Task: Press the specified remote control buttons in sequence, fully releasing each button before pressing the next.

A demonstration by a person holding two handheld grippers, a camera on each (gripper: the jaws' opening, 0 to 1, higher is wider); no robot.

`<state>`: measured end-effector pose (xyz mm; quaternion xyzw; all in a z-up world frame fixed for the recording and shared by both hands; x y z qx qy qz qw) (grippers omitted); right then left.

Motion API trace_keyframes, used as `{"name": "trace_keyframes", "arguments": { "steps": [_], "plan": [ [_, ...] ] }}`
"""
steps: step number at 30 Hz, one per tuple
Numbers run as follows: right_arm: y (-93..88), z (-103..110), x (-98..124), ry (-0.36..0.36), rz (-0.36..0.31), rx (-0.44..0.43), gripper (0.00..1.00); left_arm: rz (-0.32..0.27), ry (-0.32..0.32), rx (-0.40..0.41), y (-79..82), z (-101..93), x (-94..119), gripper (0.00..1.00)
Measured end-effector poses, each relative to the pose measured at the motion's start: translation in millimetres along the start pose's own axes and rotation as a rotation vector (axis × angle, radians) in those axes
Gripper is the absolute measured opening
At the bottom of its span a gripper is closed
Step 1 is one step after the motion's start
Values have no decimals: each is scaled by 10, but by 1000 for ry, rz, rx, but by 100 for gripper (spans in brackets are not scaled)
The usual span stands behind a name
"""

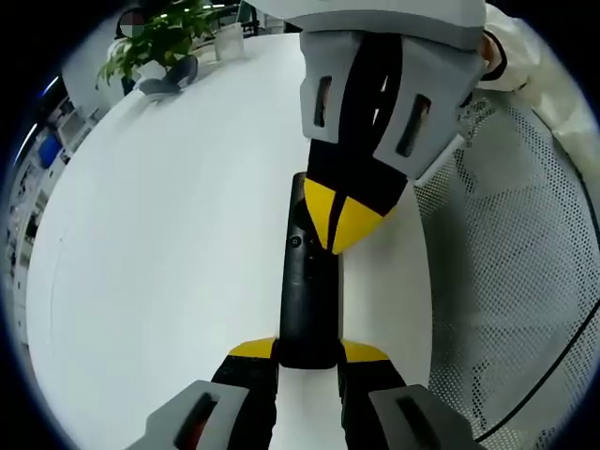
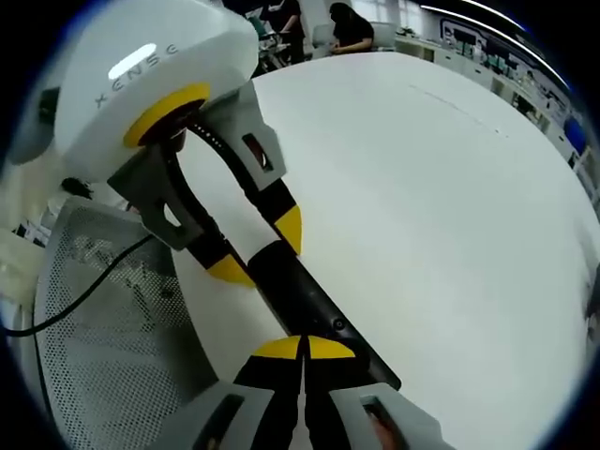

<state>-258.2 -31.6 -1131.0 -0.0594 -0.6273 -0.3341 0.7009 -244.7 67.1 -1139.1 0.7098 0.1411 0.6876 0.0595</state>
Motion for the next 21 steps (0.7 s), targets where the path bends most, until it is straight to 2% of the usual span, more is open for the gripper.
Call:
{"name": "trace_keyframes", "arguments": {
  "steps": [6,17,21],
  "plan": [
    [-8,0,-9,5,-8,-14,0,-12,-1,-16,-11,-2,1,22],
    [-21,24,-10,-9,-24,-9,0,-70,10,-36,-41,-11,-2,22],
    [-17,13,-2,6,-29,-34,0,-83,16,-40,-45,-14,-1,22]
  ]
}}
Point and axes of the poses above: the point that each gripper's makers call its tool centre point, and the gripper's own axes: x roughly backward along the fingers, z roughly to its left, y roughly out of its top, the point moved 6 cm from there along x, roughly backward along the fingers, and after that the axes turned 6 degrees about z, right-handed, at the moved point
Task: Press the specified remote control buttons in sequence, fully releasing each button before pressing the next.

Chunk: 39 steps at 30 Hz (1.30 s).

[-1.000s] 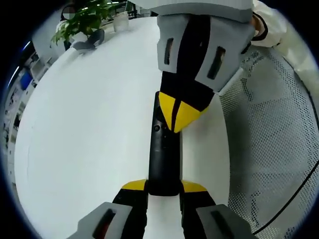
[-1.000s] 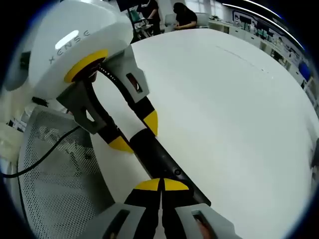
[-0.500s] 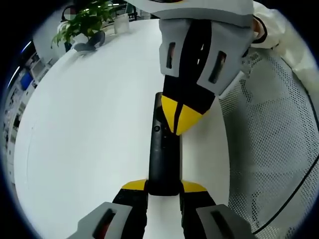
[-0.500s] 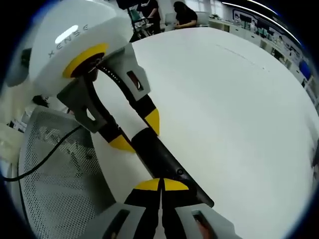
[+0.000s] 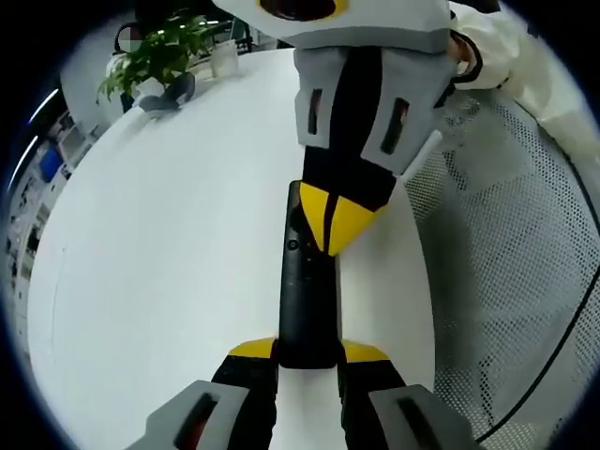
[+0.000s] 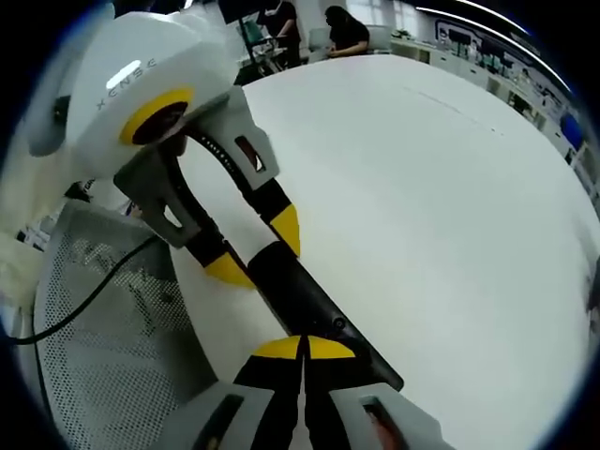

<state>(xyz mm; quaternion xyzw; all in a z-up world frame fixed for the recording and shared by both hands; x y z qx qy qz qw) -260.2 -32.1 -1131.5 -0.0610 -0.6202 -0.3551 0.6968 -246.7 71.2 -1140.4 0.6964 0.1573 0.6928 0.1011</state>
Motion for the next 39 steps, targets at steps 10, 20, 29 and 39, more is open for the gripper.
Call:
{"name": "trace_keyframes", "arguments": {
  "steps": [10,20,29,39],
  "plan": [
    [100,-25,-8,25,-67,-65,0,-40,10,5,-22,-4,3,22],
    [147,-34,-39,13,-59,-43,0,-59,19,19,-32,-8,-1,22],
    [131,-43,-46,17,-89,-76,0,-71,18,21,-34,-10,0,22],
    [145,-43,-36,24,-91,-91,0,-85,20,29,-38,-14,-1,22]
  ]
}}
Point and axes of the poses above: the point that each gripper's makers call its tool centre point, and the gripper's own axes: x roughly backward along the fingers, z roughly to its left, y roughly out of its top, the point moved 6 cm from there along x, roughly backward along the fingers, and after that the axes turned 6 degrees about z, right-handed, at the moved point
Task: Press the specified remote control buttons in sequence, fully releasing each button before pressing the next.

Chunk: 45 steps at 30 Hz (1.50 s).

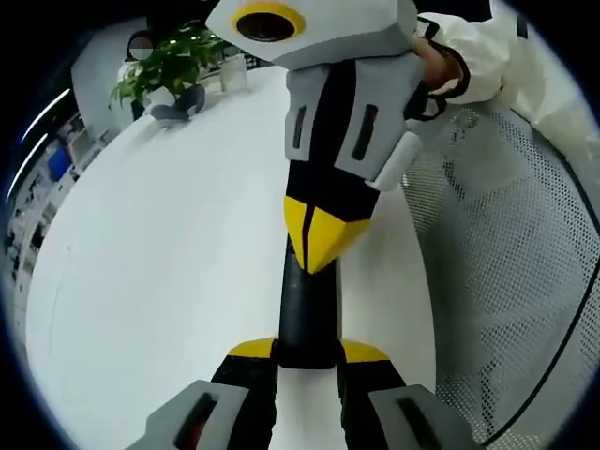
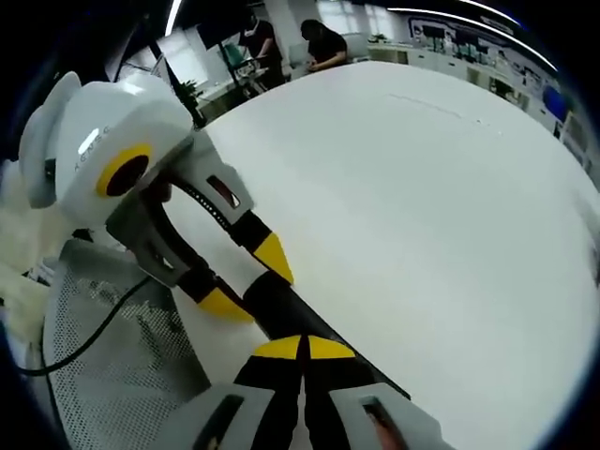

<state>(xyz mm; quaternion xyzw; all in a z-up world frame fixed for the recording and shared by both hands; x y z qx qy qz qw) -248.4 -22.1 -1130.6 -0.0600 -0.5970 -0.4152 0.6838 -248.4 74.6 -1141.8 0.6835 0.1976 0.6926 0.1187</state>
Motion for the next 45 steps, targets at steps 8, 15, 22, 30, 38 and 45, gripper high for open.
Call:
{"name": "trace_keyframes", "arguments": {
  "steps": [8,15,22,30,38,45],
  "plan": [
    [83,94,-35,10,-5,37,0,0,2,4,3,-1,-1,22],
    [44,100,-68,18,13,40,0,1,3,3,4,1,-2,22],
    [45,91,-58,20,9,36,0,2,3,1,3,5,-2,22],
    [41,66,-64,3,-62,-19,0,14,0,-7,12,2,-4,22],
    [37,128,-65,-11,-49,-7,0,10,2,5,10,-2,-4,22],
    [-21,256,-118,40,-31,-1,0,-4,6,13,1,-6,-5,22]
  ]
}}
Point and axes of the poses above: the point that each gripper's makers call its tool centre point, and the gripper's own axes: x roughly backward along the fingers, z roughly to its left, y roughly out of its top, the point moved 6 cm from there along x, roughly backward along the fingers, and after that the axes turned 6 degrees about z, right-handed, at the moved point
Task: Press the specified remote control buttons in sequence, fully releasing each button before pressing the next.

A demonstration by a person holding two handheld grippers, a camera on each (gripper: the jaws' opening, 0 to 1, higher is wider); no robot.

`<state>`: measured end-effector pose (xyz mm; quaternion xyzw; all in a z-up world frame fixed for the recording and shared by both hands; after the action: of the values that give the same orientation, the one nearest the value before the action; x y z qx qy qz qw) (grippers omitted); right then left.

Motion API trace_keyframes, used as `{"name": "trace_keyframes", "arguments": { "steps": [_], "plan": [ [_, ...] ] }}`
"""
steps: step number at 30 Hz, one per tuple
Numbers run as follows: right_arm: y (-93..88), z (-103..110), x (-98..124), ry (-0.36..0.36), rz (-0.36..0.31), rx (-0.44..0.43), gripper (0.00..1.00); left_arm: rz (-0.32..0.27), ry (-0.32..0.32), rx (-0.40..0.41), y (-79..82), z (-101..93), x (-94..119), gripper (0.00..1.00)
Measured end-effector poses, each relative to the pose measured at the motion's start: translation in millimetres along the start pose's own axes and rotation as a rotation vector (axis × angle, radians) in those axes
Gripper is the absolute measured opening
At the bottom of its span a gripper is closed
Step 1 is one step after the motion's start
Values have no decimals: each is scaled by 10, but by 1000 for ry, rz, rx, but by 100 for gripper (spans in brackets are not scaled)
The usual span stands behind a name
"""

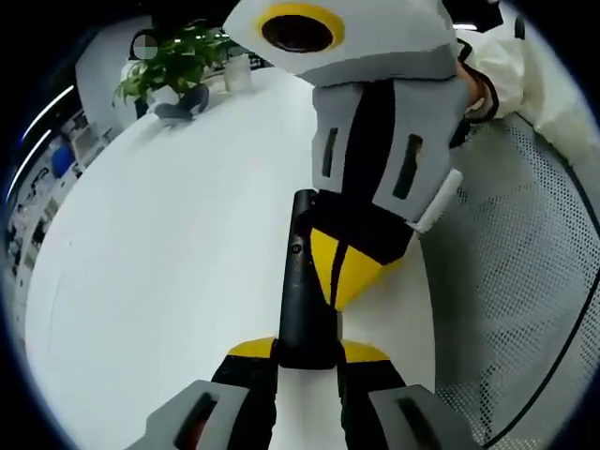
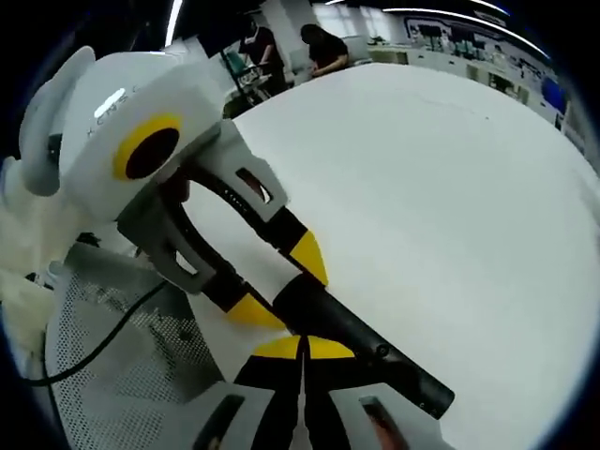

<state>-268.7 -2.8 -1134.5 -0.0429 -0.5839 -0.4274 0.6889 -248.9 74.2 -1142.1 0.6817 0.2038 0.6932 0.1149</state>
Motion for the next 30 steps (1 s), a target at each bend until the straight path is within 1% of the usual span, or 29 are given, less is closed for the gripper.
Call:
{"name": "trace_keyframes", "arguments": {
  "steps": [2,3,4,5,6,7,8,9,10,11,12,14,15,16,17,18,20,21,23,24,25,27,29,30],
  "plan": [
    [13,-34,12,-2,19,-4,0,-7,2,0,-3,-2,1,22],
    [13,-58,39,-21,15,6,0,-14,4,5,-6,-4,1,22],
    [28,-84,65,-38,-9,26,0,-19,6,7,-10,-3,-1,22],
    [49,-86,98,-30,-47,30,0,-28,10,22,-13,-5,-3,22],
    [75,-87,120,-18,-78,12,0,-31,12,21,-15,-2,-3,22],
    [110,-89,163,-2,-119,-28,0,-34,16,17,-17,-8,-3,22],
    [123,-90,179,2,-131,-36,0,-36,17,15,-16,-9,-4,22],
    [190,-103,269,5,-198,-43,0,-39,17,26,-15,-8,-3,22],
    [208,-106,296,2,-217,-42,0,-38,18,32,-15,-5,-4,22],
    [261,-112,385,-4,-274,-43,0,-36,15,39,-11,2,-5,22],
    [297,-116,451,-8,-312,-49,0,-32,10,45,-1,10,-3,22],
    [373,-147,626,-37,-402,-53,0,-18,-5,81,21,29,-2,22],
    [389,-160,682,-51,-426,-49,0,-17,-3,92,30,39,-5,21],
    [404,-187,768,-74,-454,-49,0,-18,18,82,36,66,-13,21],
    [412,-224,851,-107,-479,-58,0,-19,44,53,39,104,-12,21],
    [414,-243,908,-128,-501,-48,0,-22,37,59,38,103,-17,21],
    [429,-268,1025,-159,-558,-58,0,-33,34,66,59,153,-9,21],
    [437,-275,1110,-154,-608,-89,3,-35,36,65,67,170,-4,21],
    [429,-289,1245,-151,-660,-122,10,-40,44,59,81,213,10,21],
    [418,-305,1298,-167,-674,-126,10,-45,43,62,94,232,22,21],
    [416,-322,1370,-185,-704,-124,11,-49,39,64,113,254,41,21],
    [407,-341,1451,-203,-727,-126,16,-49,49,52,138,304,65,21],
    [405,-358,1546,-228,-756,-125,19,-61,48,56,172,358,96,21],
    [408,-384,1602,-262,-785,-128,22,-67,48,59,183,384,101,21]
  ]
}}
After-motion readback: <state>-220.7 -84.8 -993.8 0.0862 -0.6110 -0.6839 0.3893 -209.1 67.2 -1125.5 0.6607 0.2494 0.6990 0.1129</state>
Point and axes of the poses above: the point that each gripper's makers call its tool centre point, and the gripper's own axes: x roughly backward along the fingers, z roughly to its left, y roughly out of its top, the point moved 6 cm from there along x, roughly backward along the fingers, and after that the axes turned 6 degrees about z, right-handed, at the moved point
